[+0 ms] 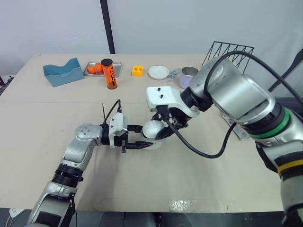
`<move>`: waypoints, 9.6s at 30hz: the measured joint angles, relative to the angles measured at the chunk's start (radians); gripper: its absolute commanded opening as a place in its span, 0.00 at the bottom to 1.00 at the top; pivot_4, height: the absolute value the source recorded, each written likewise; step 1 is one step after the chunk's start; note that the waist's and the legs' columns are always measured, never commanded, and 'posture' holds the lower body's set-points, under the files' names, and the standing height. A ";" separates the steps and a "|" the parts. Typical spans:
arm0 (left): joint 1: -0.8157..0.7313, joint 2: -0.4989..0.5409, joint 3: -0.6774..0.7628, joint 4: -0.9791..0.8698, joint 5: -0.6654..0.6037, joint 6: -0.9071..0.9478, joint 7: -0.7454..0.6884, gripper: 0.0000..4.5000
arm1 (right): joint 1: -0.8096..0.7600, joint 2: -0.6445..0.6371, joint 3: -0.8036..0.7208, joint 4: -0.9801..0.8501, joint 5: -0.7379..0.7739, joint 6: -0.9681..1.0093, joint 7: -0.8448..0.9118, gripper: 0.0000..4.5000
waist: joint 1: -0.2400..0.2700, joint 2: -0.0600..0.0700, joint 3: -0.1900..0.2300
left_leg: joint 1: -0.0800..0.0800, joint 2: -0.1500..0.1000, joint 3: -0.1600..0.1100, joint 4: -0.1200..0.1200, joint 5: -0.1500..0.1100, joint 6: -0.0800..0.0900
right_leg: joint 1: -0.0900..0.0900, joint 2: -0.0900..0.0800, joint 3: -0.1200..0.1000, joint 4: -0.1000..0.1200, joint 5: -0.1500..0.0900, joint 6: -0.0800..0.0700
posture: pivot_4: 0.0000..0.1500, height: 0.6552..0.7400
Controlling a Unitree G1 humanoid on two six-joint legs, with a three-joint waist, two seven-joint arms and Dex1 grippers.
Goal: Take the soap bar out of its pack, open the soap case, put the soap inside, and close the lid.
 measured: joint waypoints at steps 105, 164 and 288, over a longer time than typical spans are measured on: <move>-0.036 -0.113 -0.014 0.177 0.114 -0.121 0.058 0.43 | 0.048 0.026 0.102 -0.020 -0.100 0.154 -0.130 0.47 | 0.000 0.000 0.000 | 0.001 0.000 -0.001 0.000 0.000 0.000 | 0.001 0.000 -0.001 0.000 0.000 0.000 | 1.00 0.97; -0.096 -0.105 0.013 0.256 0.120 -0.197 0.099 0.43 | 0.002 0.029 -0.120 0.150 -0.166 -0.054 -0.107 0.44 | 0.000 0.000 0.000 | -0.001 -0.001 -0.002 -0.002 0.001 -0.001 | -0.001 0.000 -0.002 0.000 0.000 0.000 | 1.00 0.97; -0.038 0.110 0.210 -0.145 -0.574 1.141 0.345 0.43 | 0.923 -0.043 -0.816 -0.210 0.516 -0.154 -0.600 0.93 | 0.001 -0.001 0.000 | -0.001 -0.002 -0.002 -0.004 0.002 0.000 | 0.000 0.000 0.001 -0.001 -0.002 0.003 | 1.00 0.97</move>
